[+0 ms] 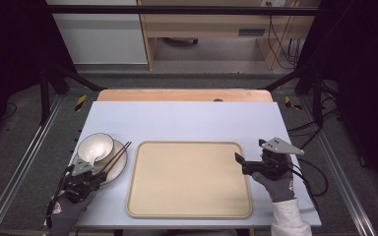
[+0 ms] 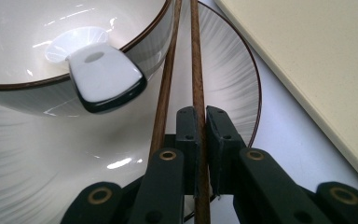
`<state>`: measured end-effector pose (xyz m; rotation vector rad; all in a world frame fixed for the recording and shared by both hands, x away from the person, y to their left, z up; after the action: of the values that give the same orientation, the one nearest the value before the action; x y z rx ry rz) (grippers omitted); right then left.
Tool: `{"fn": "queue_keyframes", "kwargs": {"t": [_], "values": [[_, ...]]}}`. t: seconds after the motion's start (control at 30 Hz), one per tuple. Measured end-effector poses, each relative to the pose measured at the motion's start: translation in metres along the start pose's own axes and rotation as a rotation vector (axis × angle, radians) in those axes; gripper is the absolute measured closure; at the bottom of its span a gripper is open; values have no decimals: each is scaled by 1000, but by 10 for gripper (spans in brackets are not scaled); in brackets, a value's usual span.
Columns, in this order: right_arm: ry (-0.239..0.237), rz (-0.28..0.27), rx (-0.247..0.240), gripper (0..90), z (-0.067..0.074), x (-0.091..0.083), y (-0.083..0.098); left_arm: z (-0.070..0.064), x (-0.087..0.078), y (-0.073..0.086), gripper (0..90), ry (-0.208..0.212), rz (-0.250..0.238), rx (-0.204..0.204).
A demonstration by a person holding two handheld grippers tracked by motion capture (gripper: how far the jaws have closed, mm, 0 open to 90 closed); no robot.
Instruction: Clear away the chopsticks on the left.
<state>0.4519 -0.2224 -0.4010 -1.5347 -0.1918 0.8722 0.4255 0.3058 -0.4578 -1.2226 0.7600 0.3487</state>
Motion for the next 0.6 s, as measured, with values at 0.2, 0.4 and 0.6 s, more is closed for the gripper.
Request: {"fn": "queue_keyframes", "kwargs": {"t": [0.2,0.4,0.6], "values": [[1,-1,0,37,0,0,0,-2,-1,-1,842,4,-2,-14],[0,-8,4,34,0,-2,-1,-6,-7,-3,843,11,-31,-42],[3,-7,0,34,0,-3,-1,-14,-15,-7,843,10,-65,-65]]}}
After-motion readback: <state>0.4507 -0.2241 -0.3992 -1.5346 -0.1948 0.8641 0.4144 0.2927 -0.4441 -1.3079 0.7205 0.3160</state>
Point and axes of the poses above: each handheld gripper's, and its own axes: x roughly forward along the jaws, y roughly out of its underside, z roughly to its left, the point moved 1 cm from there along x, roughly forward along the jaws, and after that the axes turned 10 degrees about -y, right-handed, at the moved point
